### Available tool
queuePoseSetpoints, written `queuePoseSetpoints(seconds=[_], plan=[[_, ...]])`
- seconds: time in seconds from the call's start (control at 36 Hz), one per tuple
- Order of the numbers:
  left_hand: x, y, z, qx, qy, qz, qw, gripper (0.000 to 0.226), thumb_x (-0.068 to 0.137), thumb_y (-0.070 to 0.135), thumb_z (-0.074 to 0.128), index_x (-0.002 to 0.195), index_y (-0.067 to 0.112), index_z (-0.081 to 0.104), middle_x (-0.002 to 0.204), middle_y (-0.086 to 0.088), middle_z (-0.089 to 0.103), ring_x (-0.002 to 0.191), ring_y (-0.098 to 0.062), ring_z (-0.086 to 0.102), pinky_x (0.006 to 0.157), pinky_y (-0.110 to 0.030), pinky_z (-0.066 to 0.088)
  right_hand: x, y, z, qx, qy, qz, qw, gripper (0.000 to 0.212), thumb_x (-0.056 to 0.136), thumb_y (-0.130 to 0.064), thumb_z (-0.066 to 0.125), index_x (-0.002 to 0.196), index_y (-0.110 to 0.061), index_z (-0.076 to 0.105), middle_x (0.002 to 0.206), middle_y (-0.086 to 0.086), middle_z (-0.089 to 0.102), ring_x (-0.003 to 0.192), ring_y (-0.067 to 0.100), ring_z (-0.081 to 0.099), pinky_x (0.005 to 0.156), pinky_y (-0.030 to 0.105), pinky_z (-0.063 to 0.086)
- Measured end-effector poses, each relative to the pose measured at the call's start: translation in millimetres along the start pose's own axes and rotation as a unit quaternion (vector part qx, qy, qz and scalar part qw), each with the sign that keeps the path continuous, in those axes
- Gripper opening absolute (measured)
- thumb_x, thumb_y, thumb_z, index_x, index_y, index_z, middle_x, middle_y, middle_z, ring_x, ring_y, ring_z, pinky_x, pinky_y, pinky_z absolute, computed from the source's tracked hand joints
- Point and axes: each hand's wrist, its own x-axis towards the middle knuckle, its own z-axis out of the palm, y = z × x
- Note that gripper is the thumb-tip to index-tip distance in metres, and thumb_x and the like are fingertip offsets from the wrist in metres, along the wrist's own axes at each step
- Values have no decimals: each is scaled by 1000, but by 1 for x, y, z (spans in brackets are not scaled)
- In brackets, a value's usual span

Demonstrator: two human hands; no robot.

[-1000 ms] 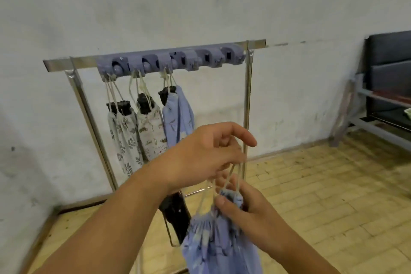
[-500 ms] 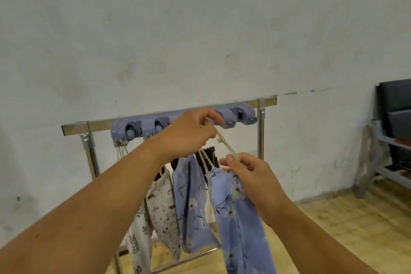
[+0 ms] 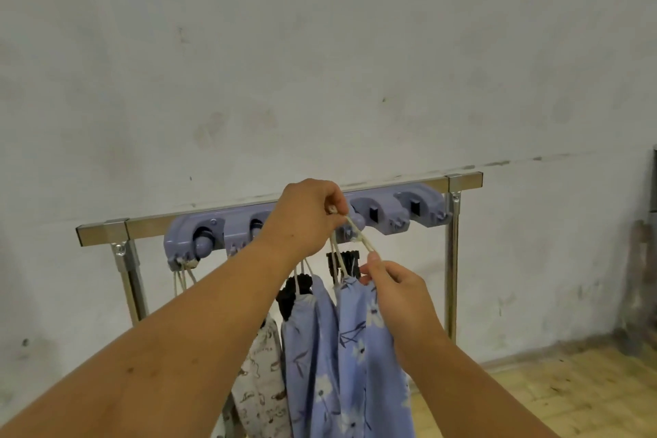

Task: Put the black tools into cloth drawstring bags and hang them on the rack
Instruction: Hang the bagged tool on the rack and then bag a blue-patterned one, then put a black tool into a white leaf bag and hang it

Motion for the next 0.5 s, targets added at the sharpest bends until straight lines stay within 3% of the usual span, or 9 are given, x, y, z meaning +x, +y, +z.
queuePoseSetpoints(seconds=[0.11, 0.17, 0.22, 0.25, 0.28, 0.31, 0.39, 0.44, 0.5], plan=[[-4, -2, 12, 52, -24, 31, 998, 4, 91, 18, 76, 89, 23, 77, 82, 13, 64, 80, -11, 62, 68, -15, 45, 3, 22, -3, -43, -19, 23, 999, 38, 103, -38, 56, 100, -4, 74, 111, 30, 68, 92, 45, 63, 65, 34, 54], [-10, -2, 15, 75, -27, 50, 996, 9, 95, 20, 72, 92, 24, 79, 84, 9, 68, 81, -14, 64, 69, -18, 46, 2, 34, -6, -62, -34, 19, 997, 35, 103, -35, 59, 102, -3, 74, 111, 31, 66, 84, 39, 60, 60, 24, 48], [-18, -4, 15, 107, -31, 70, 991, 15, 98, 19, 65, 96, 26, 78, 88, 9, 69, 82, -14, 64, 76, -24, 50, 1, 43, -7, -68, -57, 11, 996, 24, 100, -33, 63, 100, -12, 75, 97, 19, 72, 83, 21, 63, 60, 12, 47], [-23, -4, 15, 123, -28, 82, 989, 17, 99, 18, 63, 100, 27, 78, 93, 8, 71, 87, -15, 65, 82, -30, 53, 0, 47, -7, -70, -68, 10, 995, 15, 98, -34, 66, 101, -22, 73, 93, 3, 74, 90, 16, 65, 67, 10, 49], [-28, -3, 14, 135, -18, 93, 986, 19, 99, 18, 62, 106, 28, 77, 100, 7, 72, 94, -16, 65, 87, -35, 54, -2, 50, -7, -78, -73, 8, 994, 15, 96, -36, 69, 109, -30, 69, 102, -11, 72, 103, 13, 65, 79, 13, 51], [-36, -1, 13, 141, -1, 98, 985, 21, 99, 18, 62, 111, 29, 75, 107, 7, 71, 101, -16, 63, 91, -37, 53, -3, 56, -8, -95, -78, 5, 992, 30, 94, -40, 71, 122, -35, 63, 117, -19, 65, 116, 11, 60, 92, 21, 50], [-74, 8, 9, 83, 55, 85, 991, 24, 101, 22, 60, 122, 32, 66, 111, 15, 59, 105, -8, 50, 91, -19, 43, -18, 67, -15, -117, -46, 18, 992, 69, 90, -46, 73, 151, -42, 41, 148, -14, 46, 142, 13, 42, 113, 39, 41], [-109, 16, 11, 29, 62, 64, 996, 21, 102, 29, 58, 120, 39, 63, 107, 22, 58, 97, 1, 51, 82, -10, 41, -34, 82, -25, -123, -13, 7, 992, 69, 89, -47, 73, 150, -44, 40, 151, -15, 43, 142, 12, 41, 115, 41, 41], [-147, 19, 21, -45, 7, 24, 999, 13, 101, 37, 55, 107, 47, 61, 96, 23, 61, 89, -2, 57, 71, -12, 46, -54, 102, -36, -145, 19, 7, 989, 61, 89, -47, 73, 144, -43, 47, 142, -17, 47, 131, 8, 45, 113, 41, 44]])
